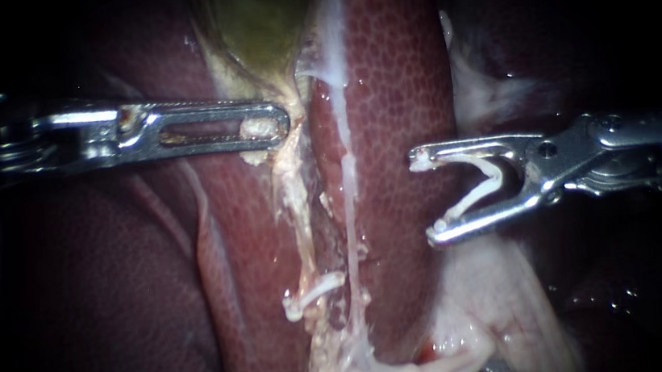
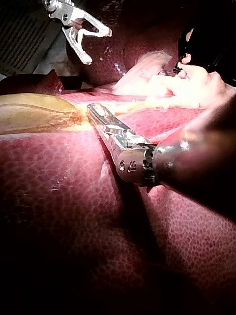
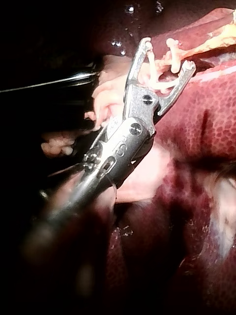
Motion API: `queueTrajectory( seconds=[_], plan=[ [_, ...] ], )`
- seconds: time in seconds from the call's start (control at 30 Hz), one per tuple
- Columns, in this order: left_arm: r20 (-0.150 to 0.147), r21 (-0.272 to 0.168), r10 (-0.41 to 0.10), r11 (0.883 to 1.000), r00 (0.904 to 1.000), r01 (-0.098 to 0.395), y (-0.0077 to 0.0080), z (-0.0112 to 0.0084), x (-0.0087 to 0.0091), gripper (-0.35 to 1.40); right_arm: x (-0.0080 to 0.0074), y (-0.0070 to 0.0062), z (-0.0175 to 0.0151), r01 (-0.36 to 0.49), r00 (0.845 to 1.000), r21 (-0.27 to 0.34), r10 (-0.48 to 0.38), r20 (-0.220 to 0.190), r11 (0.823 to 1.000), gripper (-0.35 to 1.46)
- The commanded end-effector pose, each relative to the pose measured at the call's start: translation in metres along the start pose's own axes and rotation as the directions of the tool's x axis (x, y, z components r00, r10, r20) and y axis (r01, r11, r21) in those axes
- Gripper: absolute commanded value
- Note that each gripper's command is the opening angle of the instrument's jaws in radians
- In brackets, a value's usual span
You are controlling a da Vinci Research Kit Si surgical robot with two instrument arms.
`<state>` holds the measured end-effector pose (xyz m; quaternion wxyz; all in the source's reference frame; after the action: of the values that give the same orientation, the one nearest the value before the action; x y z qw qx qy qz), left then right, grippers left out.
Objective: Clipping second clip left tube
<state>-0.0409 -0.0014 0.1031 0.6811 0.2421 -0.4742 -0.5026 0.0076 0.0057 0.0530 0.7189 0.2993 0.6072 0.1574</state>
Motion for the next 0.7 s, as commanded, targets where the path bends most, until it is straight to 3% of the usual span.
queueTrajectory(
  seconds=[0.03, 0.33, 0.47, 0.7],
  plan=[
    [0.0, 0.001, 0.0, 1.0, 1.0, 0.0, -0.0001, 0.0, 0.0, -0.35, 0.0, 0.0, 0.0, 0.0, 1.0, 0.0, 0.0, 0.0, 1.0, 0.6],
    [-0.005, 0.006, -0.004, 1.0, 1.0, 0.004, -0.0005, -0.0011, -0.0006, -0.35, 0.0, 0.0, 0.0001, 0.0, 1.0, 0.0, 0.0, 0.0, 1.0, 0.6],
    [-0.014, 0.014, -0.01, 1.0, 0.9999, 0.01, -0.0009, -0.0026, -0.0017, -0.35, -0.0001, 0.0001, 0.0002, 0.0, 1.0, -0.001, 0.0, 0.0, 1.0, 0.6],
    [0.018, 0.003, -0.029, 1.0, 0.9994, 0.029, -0.0015, -0.0063, -0.0036, -0.35, -0.0001, 0.0002, 0.0003, 0.0, 1.0, -0.002, 0.0, 0.0, 1.0, 0.6]
  ],
)
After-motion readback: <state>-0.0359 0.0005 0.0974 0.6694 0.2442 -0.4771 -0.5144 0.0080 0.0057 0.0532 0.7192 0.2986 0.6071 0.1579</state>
